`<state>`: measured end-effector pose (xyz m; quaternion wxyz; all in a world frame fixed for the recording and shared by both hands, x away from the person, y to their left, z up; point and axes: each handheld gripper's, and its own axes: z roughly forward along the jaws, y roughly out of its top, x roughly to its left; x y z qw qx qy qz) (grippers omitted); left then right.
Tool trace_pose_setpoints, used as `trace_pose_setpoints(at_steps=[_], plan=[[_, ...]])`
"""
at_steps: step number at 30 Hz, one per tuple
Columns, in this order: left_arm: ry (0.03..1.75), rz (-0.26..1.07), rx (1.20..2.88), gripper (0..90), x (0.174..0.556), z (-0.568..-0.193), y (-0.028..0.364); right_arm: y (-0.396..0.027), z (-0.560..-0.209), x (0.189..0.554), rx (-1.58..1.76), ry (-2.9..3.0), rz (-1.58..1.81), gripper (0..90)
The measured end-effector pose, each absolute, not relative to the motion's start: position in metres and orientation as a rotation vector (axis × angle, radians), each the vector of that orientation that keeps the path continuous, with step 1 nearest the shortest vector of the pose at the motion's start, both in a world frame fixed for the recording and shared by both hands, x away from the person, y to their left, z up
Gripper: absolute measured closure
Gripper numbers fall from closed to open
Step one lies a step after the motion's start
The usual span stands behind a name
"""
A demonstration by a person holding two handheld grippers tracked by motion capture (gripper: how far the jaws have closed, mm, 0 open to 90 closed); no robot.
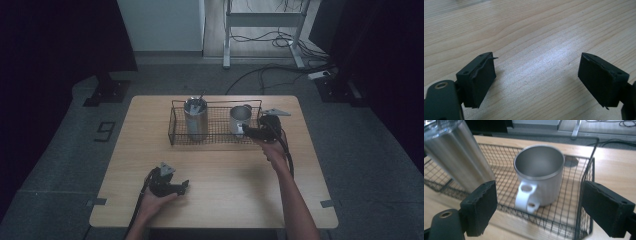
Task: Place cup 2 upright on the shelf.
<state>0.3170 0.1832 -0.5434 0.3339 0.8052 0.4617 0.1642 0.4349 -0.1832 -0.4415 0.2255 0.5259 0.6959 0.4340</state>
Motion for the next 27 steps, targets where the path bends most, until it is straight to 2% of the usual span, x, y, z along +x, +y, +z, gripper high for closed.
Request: trace_pose_setpoints(at_steps=[27], plan=[[1.208, 0.433, 2.109, 14.5, 0.317, -0.544, 0.183, -0.215, -0.511, 0.342, 1.475, 1.934, 1.202, 14.3]])
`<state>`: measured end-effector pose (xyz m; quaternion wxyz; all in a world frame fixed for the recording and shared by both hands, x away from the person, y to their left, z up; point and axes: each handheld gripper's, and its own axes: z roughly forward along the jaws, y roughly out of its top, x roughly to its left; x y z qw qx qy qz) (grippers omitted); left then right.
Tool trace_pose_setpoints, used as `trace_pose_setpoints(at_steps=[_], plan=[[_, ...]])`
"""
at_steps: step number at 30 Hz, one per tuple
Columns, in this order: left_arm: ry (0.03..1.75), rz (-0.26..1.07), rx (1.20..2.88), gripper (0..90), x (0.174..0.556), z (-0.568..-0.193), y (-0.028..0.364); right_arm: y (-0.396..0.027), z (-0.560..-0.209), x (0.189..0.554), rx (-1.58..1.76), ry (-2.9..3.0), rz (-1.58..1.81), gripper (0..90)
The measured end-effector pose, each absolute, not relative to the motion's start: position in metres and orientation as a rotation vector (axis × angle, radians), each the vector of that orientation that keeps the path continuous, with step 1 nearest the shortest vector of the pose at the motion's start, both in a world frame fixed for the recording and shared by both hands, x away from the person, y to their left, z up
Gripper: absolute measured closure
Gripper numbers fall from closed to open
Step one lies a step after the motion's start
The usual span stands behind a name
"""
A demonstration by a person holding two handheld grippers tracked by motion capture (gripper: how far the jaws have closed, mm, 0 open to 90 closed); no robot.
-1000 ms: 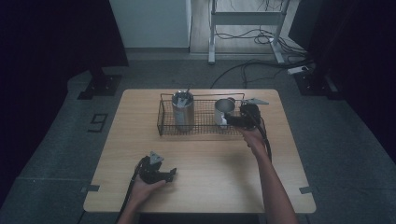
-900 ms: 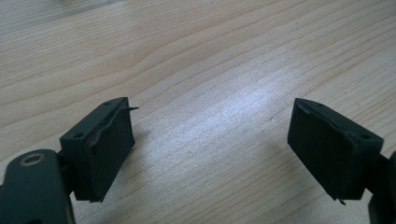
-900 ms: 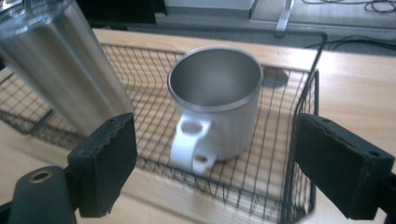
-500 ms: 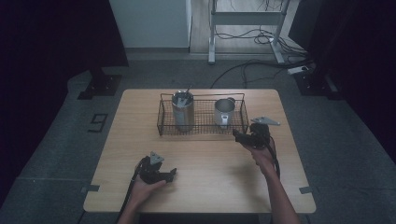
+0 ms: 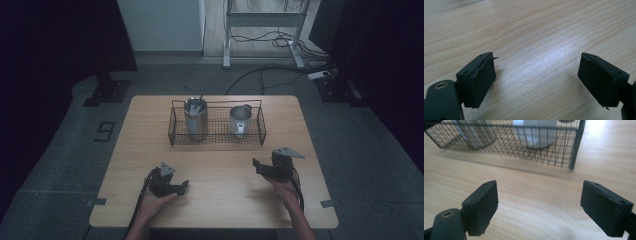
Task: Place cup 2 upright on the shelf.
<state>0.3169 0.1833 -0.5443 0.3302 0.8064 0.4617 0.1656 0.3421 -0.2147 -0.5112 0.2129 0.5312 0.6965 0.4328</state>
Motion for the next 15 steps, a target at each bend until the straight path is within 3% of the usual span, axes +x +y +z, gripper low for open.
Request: trace_pose_setpoints(at_steps=[15], plan=[[1.204, 0.438, 2.115, 14.5, 0.317, -0.545, 0.182, -0.21, -0.526, 0.334, 1.46, 1.984, 1.143, 14.3]])
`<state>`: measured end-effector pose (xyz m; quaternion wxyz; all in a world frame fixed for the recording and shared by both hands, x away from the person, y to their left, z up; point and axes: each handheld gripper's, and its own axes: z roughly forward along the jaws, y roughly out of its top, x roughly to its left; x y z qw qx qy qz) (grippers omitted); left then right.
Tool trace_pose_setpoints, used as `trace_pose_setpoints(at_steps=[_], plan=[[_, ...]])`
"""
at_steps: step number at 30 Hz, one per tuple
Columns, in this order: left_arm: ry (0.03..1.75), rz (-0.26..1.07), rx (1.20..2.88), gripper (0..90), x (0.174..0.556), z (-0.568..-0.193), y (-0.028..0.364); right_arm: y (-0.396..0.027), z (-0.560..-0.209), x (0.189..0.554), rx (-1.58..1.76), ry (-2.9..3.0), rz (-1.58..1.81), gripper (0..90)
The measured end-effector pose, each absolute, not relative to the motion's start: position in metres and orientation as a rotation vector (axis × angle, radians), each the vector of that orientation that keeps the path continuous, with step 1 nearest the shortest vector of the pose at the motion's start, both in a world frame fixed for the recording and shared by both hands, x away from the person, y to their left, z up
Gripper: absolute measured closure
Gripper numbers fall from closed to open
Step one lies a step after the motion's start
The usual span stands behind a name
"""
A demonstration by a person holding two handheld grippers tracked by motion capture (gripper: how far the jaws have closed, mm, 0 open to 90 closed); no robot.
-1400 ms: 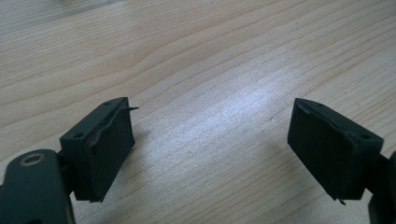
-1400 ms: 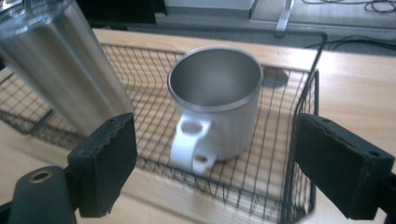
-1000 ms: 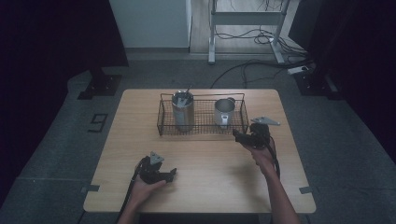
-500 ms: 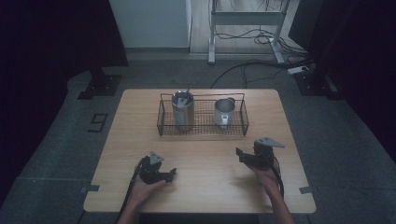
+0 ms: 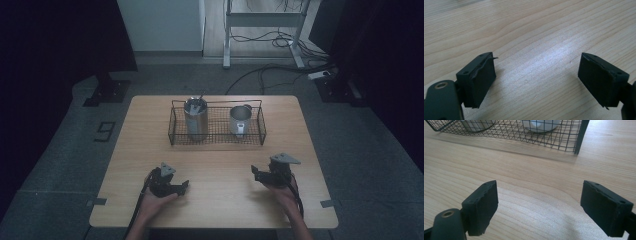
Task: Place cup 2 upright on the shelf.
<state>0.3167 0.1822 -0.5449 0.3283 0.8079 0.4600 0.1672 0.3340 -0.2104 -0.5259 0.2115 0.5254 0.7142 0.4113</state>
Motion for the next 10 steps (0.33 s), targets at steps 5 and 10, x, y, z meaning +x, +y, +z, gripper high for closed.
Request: trace_pose_setpoints(at_steps=[5, 10], plan=[[1.202, 0.438, 2.115, 14.5, 0.3165, -0.5445, 0.182, -0.2123, -0.5272, 0.334, 1.467, 1.981, 1.142, 14.3], [1.202, 0.439, 2.115, 14.5, 0.3164, -0.5443, 0.1818, -0.2136, -0.5264, 0.3332, 1.465, 1.971, 1.149, 14.3]])
